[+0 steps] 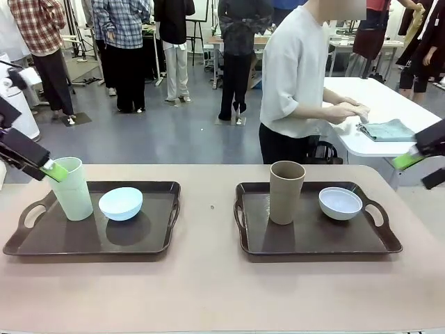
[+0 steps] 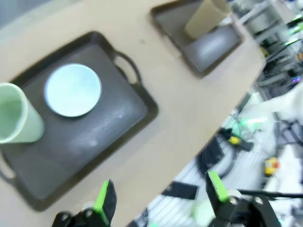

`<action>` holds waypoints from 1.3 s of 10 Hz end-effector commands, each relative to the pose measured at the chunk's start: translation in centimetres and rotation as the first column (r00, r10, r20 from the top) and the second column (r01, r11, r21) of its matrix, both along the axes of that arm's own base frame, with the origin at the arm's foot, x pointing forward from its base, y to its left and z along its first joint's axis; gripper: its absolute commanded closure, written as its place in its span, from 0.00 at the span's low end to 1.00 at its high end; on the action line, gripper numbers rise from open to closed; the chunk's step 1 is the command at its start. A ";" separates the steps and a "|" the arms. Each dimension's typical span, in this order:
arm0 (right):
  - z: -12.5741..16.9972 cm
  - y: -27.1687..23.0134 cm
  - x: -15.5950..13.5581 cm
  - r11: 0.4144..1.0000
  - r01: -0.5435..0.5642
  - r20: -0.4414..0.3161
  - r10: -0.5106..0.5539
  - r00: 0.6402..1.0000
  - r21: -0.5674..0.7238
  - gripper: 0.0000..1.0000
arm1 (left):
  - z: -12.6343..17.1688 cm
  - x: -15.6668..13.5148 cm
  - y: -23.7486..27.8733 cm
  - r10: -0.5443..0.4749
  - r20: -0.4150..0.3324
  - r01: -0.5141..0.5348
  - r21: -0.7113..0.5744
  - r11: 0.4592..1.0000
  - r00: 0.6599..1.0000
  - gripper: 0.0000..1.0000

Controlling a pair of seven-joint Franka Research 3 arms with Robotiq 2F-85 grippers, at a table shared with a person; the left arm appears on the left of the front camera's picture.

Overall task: Set up a tray with a mat and arrange the tableware.
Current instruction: Pick up the Picnic Bowl and Reusable plastic cup from the Handle tray in front of the human's position and hold them in the air.

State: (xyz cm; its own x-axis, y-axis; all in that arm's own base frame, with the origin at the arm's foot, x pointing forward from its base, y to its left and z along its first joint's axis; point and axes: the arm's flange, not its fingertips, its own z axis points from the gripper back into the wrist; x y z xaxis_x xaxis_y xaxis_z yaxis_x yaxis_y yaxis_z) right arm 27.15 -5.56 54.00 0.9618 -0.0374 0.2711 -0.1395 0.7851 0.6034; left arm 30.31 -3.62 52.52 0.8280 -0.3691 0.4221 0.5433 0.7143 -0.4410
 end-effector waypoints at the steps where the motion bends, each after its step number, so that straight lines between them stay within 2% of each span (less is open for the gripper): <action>1: -1.0 -3.4 -0.4 0.990 0.024 -0.005 -0.023 1.000 0.142 0.00 | -0.7 1.3 3.8 0.037 -0.129 -0.064 -0.210 0.976 0.991 0.00; 3: -1.9 -7.9 -1.7 0.962 0.074 0.012 -0.080 0.997 0.264 0.00 | -0.8 1.5 9.4 0.110 -0.181 -0.175 -0.401 0.899 0.977 0.00; 4: -2.5 -9.6 -2.4 0.944 0.103 0.011 -0.112 0.994 0.313 0.00 | -0.8 1.3 11.7 0.155 -0.200 -0.231 -0.449 0.863 0.968 0.00; 7: -3.6 -13.6 -4.9 0.920 0.167 0.001 -0.179 0.984 0.356 0.00 | -2.3 0.5 17.0 0.290 -0.287 -0.399 -0.478 0.783 0.913 0.00; 11: -2.6 -15.2 -5.9 0.907 0.168 0.023 -0.192 0.981 0.386 0.00 | -3.4 -0.6 18.6 0.330 -0.317 -0.442 -0.413 0.796 0.889 0.00; 12: -2.5 -14.8 -5.8 0.915 0.161 0.012 -0.178 0.984 0.370 0.00 | -3.3 -0.7 18.3 0.330 -0.310 -0.436 -0.393 0.810 0.892 0.00; 13: -2.7 -14.0 -5.6 0.930 0.127 -0.011 -0.132 0.991 0.346 0.00 | -3.0 -1.0 17.8 0.308 -0.265 -0.391 -0.364 0.846 0.914 0.00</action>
